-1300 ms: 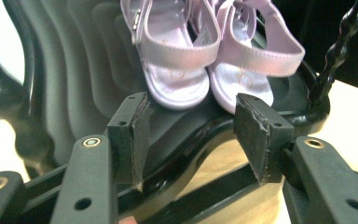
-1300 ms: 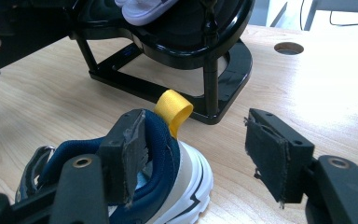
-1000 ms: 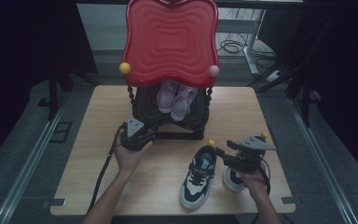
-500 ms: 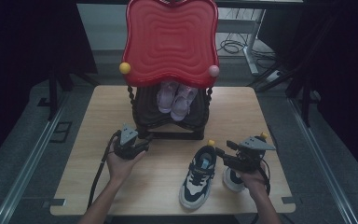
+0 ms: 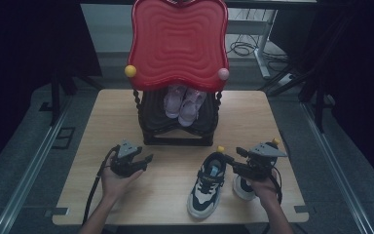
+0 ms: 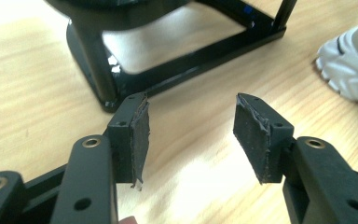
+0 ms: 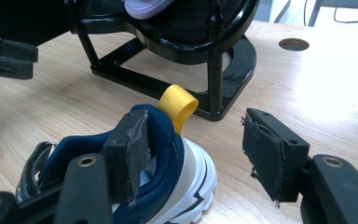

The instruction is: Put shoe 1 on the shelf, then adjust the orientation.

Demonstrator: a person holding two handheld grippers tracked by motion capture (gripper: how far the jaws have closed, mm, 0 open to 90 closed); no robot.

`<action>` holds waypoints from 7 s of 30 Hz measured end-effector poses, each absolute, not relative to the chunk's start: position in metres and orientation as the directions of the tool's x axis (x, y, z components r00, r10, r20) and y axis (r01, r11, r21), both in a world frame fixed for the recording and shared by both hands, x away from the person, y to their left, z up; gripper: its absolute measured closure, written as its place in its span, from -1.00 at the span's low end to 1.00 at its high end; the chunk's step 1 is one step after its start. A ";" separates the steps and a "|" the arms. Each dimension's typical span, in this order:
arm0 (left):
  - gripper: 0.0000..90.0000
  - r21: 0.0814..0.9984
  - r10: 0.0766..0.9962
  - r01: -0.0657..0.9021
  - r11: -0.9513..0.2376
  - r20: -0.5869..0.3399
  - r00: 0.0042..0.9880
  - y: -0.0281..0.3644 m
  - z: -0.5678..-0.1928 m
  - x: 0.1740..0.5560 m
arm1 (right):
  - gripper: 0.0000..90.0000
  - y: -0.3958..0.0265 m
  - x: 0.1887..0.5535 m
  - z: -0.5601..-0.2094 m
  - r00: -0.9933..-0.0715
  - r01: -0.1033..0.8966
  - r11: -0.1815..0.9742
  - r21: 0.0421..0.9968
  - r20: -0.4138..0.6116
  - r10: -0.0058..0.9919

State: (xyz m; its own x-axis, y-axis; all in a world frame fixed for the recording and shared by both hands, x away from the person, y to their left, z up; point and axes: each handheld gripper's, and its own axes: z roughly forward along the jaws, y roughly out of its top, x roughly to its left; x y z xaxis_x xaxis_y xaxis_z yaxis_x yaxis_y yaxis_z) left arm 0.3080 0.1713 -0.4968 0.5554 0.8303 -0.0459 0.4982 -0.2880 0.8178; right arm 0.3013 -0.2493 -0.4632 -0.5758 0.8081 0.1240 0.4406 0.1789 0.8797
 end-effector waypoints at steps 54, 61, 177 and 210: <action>-0.05 0.774 0.839 0.572 -0.271 -0.101 0.534 0.209 -0.506 0.292 | 0.79 -0.259 0.251 -0.466 -0.780 0.403 0.379 0.833 0.097 0.618; -0.06 0.773 0.837 0.574 -0.270 -0.107 0.537 0.209 -0.505 0.292 | 0.94 -0.249 0.233 -0.470 -0.856 0.370 0.482 0.794 0.090 0.509; -0.06 0.782 0.855 0.579 -0.230 -0.121 0.504 0.223 -0.507 0.288 | 0.96 -0.255 0.312 -0.461 -0.689 0.419 0.335 0.844 0.056 0.722; -0.06 0.782 0.855 0.579 -0.231 -0.121 0.505 0.223 -0.508 0.287 | 0.96 -0.249 0.324 -0.472 -0.664 0.456 0.388 0.801 0.016 0.747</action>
State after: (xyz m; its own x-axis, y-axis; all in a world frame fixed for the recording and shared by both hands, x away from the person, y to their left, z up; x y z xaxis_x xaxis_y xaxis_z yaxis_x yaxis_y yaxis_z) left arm 0.2874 0.2232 -0.5077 0.5049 0.8547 -0.1207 0.5787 -0.2313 0.7821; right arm 0.3244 -0.2492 -0.4715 -0.6641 0.7474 0.0159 0.4562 0.3883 0.8007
